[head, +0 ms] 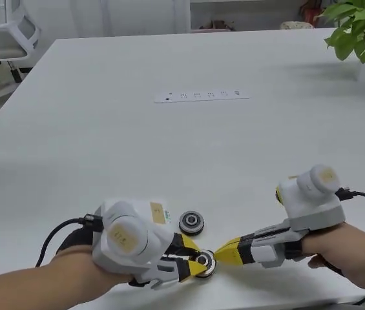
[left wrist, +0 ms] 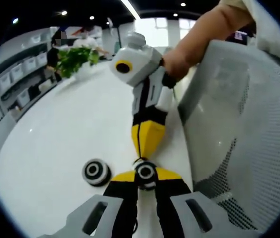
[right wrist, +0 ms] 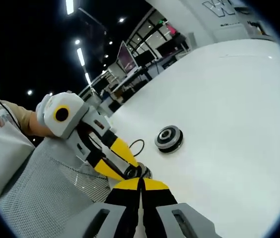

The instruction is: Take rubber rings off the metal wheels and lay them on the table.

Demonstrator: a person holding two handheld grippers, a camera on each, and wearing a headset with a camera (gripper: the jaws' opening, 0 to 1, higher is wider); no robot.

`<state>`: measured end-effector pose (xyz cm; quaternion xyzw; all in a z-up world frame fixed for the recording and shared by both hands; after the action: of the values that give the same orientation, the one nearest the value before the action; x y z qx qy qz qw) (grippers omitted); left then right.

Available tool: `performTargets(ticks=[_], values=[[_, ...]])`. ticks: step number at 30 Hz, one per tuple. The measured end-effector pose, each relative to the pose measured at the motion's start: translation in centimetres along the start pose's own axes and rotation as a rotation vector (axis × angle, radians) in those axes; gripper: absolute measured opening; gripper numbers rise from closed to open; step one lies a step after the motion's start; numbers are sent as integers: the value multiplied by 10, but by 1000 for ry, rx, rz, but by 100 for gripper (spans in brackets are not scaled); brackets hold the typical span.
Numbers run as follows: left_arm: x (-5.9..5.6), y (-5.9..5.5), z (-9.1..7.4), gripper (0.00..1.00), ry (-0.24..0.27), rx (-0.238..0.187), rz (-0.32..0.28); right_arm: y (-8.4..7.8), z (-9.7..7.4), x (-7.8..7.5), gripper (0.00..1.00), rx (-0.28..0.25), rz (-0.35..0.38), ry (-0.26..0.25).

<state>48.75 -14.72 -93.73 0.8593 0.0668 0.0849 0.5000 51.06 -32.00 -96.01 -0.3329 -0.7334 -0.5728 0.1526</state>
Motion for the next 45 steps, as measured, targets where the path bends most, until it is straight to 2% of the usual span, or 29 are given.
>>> performTargets(ticks=[7,10,29,39,45], values=[[0,0,0,12,4,5,-3,1,3,5,0,-9,17,31],[0,0,0,12,5,5,-5,0,5,5,0,4,10,36],[2,-1,0,12,2,1,-5,0,6,7,0,2,5,53],[-2,3,0,12,1,-1,-4,0,9,11,0,1,7,79],[0,1,0,12,-1,-4,-6,2,9,14,0,-24,25,103]])
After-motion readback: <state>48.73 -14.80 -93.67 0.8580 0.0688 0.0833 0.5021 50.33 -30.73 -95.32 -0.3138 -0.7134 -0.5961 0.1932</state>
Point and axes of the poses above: the centre of the closed fingertips' face, and the gripper's own axes: z roughly forward along the fingers, x roughly to its left, y roughly out of its top, the point moved 10 cm from there along -z, roughly backward along the fingers, and after that the axes turned 11 degrees about -x, right-handed, at the moved point
